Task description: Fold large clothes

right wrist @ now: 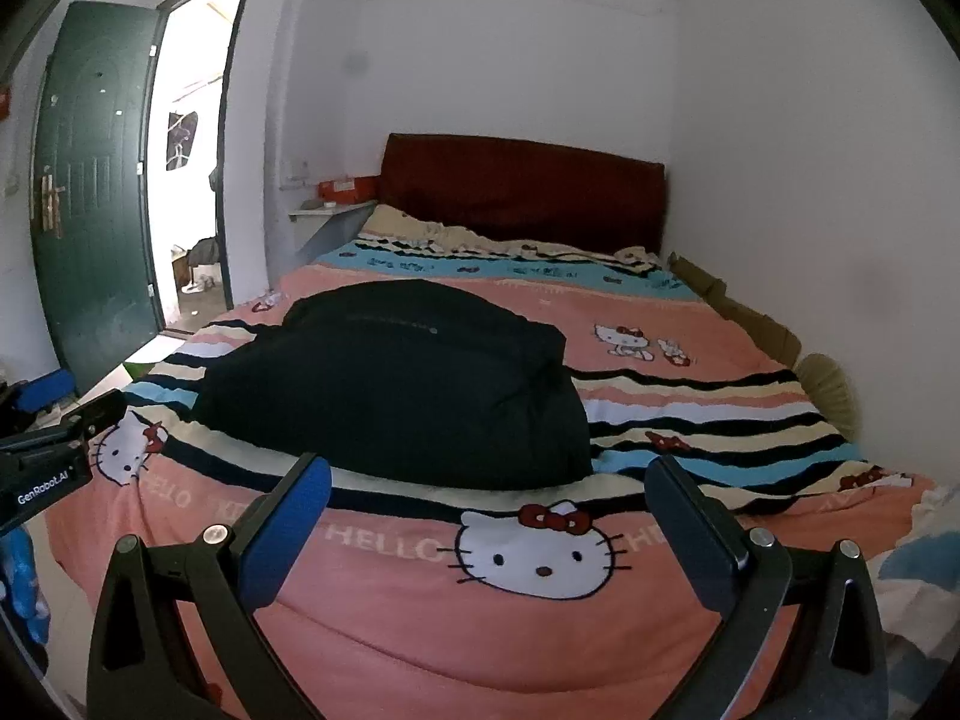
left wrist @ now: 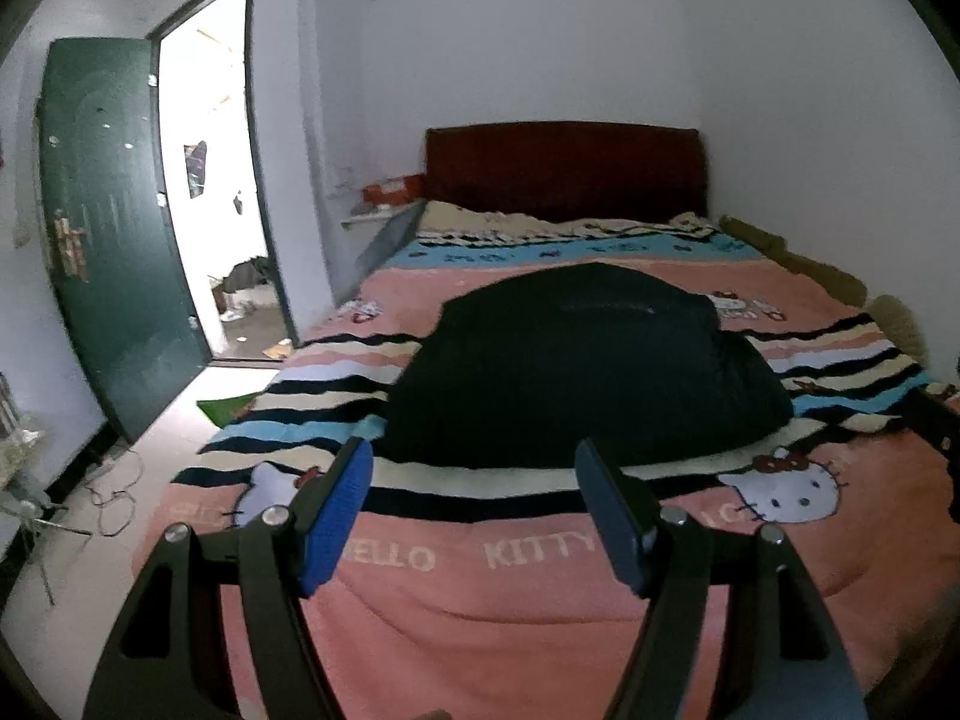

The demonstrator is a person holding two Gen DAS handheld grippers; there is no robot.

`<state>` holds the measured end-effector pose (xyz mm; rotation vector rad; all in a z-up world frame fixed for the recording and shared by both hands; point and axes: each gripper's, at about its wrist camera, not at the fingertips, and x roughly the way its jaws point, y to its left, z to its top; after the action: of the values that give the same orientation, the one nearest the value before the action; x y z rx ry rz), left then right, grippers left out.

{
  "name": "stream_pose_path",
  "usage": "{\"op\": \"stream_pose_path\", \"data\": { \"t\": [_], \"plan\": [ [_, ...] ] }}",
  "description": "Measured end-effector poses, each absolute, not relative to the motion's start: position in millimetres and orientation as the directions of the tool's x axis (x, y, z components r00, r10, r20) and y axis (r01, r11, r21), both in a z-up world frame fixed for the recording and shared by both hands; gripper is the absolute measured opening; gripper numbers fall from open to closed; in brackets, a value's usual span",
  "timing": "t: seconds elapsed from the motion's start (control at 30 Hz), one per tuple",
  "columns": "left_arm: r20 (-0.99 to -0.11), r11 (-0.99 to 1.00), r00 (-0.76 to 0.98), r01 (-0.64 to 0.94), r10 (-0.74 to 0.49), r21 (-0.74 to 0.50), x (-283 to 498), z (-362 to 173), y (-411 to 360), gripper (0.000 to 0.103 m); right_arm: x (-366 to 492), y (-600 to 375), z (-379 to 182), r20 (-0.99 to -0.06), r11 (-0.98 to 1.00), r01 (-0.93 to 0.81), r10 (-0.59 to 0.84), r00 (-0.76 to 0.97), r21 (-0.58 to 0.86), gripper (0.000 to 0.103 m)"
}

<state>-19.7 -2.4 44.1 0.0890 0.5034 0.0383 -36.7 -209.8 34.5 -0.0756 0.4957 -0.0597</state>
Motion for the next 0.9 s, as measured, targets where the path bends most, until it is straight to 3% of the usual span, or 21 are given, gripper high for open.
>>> {"op": "stream_pose_path", "data": {
  "t": [0.9],
  "plan": [
    [-0.418,0.996,0.908,0.013,0.027,0.092,-51,54,-8,0.069,-54,-196,35,-0.432,0.995,0.038,-0.075,0.899,-0.093,0.102]
  ]
}}
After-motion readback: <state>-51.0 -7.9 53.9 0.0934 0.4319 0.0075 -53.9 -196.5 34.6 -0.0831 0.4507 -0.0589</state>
